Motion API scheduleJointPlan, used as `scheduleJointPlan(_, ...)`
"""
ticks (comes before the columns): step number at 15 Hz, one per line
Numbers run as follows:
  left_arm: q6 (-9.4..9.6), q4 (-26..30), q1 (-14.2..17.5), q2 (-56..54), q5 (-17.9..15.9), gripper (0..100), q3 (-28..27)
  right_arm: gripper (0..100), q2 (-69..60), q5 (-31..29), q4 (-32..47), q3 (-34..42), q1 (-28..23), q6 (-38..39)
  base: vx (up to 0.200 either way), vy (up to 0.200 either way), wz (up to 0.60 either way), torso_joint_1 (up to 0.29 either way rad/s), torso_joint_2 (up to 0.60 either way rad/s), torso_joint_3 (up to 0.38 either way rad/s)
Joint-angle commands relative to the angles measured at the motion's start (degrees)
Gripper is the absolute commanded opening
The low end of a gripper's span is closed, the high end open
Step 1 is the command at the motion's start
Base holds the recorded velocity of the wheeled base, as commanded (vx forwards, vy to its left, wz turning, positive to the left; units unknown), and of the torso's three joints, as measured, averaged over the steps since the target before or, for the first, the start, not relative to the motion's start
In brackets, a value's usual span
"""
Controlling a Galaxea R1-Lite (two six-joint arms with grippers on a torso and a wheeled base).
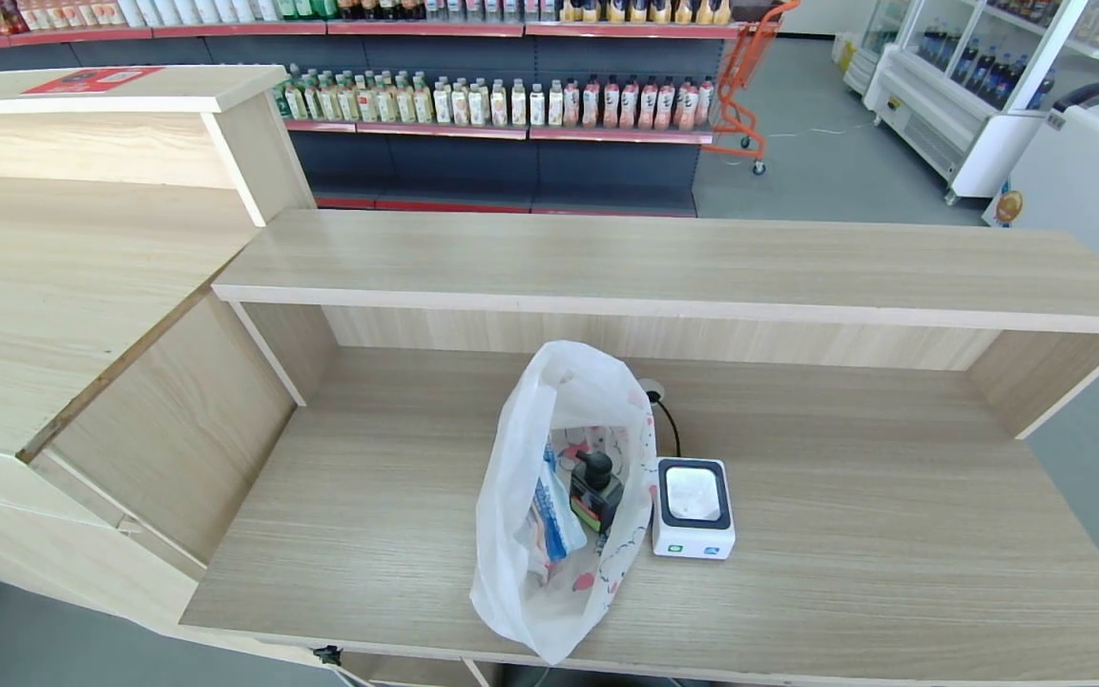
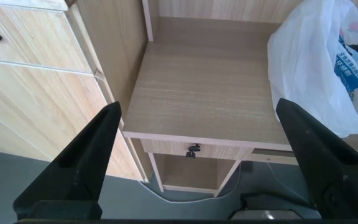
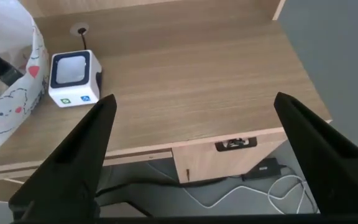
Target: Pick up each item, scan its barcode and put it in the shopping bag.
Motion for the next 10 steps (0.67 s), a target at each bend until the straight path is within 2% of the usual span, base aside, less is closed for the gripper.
scheduleJointPlan(1, 0.00, 0.00, 0.00, -0.02, 0.01, 100, 0.00, 100, -0.84, -0.04, 0.00, -0.12, 0.21, 3.12, 0.000, 0.000, 0.00, 0.000, 0.00, 0.000)
scheduleJointPlan(3, 0.00, 0.00, 0.00, -0.02, 0.01, 100, 0.00, 100, -0.84, -0.13, -0.79, 0.15, 0.21, 5.76, 0.000, 0.000, 0.00, 0.000, 0.00, 0.000)
scheduleJointPlan(7, 0.00, 0.00, 0.00, -0.02, 0.01, 100, 0.00, 100, -0.84, 0.05, -0.79, 0.15, 0.21, 5.67, 0.000, 0.000, 0.00, 0.000, 0.00, 0.000)
scheduleJointPlan(8, 0.00, 0.00, 0.00, -0.02, 0.01, 100, 0.00, 100, -0.84, 0.84, -0.88, 0.15, 0.21, 3.82, 0.000, 0.000, 0.00, 0.000, 0.00, 0.000)
scheduleJointPlan(10, 0.00, 0.00, 0.00, -0.02, 0.01, 100, 0.00, 100, -0.84, 6.29, -0.88, 0.15, 0.21, -0.57, 0.000, 0.000, 0.00, 0.000, 0.00, 0.000)
